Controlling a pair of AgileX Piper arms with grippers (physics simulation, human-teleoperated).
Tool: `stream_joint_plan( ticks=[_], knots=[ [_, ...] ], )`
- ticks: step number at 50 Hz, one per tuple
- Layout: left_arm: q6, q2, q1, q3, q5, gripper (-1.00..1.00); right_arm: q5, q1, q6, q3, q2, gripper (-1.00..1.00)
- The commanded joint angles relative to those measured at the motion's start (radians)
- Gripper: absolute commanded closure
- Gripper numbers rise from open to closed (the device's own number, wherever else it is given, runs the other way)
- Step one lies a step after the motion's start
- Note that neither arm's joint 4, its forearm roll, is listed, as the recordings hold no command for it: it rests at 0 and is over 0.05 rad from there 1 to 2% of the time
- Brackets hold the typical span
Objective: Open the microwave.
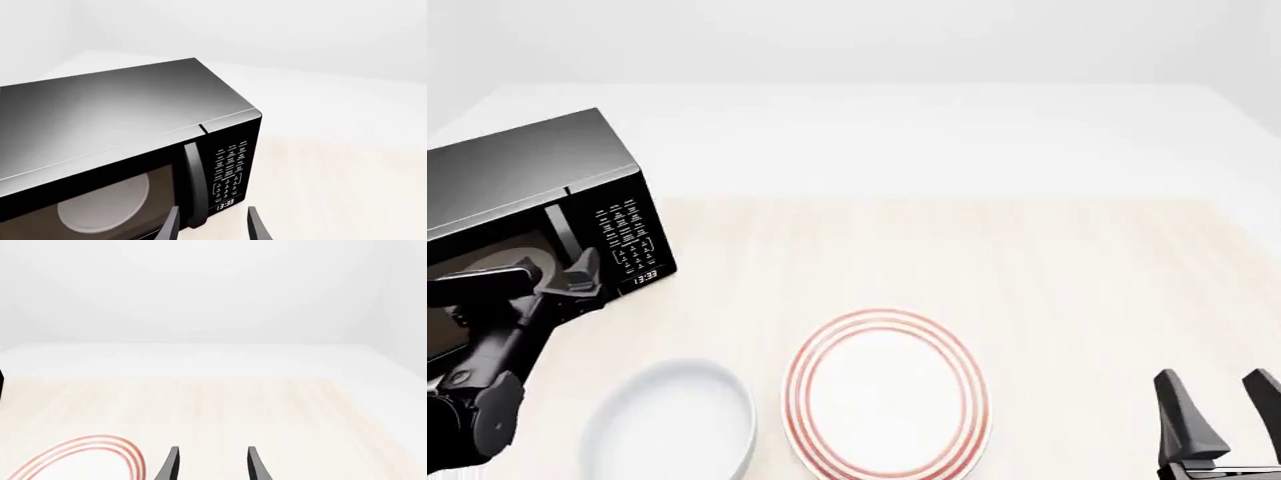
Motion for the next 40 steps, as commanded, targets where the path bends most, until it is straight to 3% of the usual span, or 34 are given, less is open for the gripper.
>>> stream_joint_plan(
  ticks=[1,40],
  knots=[
    [-0.004,0.063,-0.001,-0.035,-0.013,-1.00,0.000,0.000,0.000,0.000,0.000,-1.00],
    [-0.013,0.224,0.016,-0.142,0.006,-1.00,0.000,0.000,0.000,0.000,0.000,-1.00]
  ],
)
